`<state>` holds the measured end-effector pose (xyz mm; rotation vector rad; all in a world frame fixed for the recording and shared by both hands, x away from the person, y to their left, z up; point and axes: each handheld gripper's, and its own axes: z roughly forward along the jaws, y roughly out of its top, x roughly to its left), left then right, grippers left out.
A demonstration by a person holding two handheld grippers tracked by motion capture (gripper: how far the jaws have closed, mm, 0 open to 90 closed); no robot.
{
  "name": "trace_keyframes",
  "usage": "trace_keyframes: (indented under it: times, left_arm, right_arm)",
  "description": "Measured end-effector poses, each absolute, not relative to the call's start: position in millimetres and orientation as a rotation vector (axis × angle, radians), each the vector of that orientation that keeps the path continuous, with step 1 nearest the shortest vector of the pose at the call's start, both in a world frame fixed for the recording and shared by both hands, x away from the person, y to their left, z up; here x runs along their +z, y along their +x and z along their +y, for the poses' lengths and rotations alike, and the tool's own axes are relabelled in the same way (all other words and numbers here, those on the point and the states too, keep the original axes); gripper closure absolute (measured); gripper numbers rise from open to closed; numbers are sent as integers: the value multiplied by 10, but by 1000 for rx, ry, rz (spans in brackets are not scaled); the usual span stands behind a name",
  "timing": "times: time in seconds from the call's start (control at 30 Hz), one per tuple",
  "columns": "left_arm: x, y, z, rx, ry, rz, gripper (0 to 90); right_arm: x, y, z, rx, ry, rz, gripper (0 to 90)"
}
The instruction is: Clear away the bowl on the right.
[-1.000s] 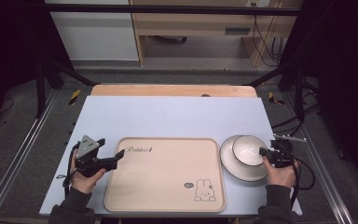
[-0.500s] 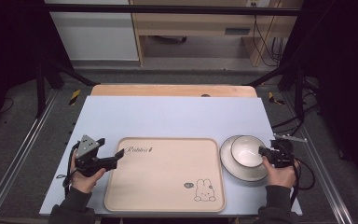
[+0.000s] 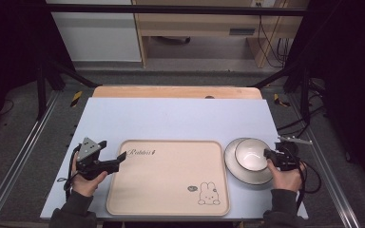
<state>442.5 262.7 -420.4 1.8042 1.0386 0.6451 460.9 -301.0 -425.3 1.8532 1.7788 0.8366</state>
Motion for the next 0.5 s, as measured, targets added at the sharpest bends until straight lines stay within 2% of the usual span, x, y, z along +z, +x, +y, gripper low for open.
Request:
trace_keyframes:
  times: [0.5]
  left_arm:
    - [-4172, 4403, 2631, 647, 1795, 1031, 137]
  right_arm:
    - [-4083, 4525, -2951, 890, 1807, 1771, 809]
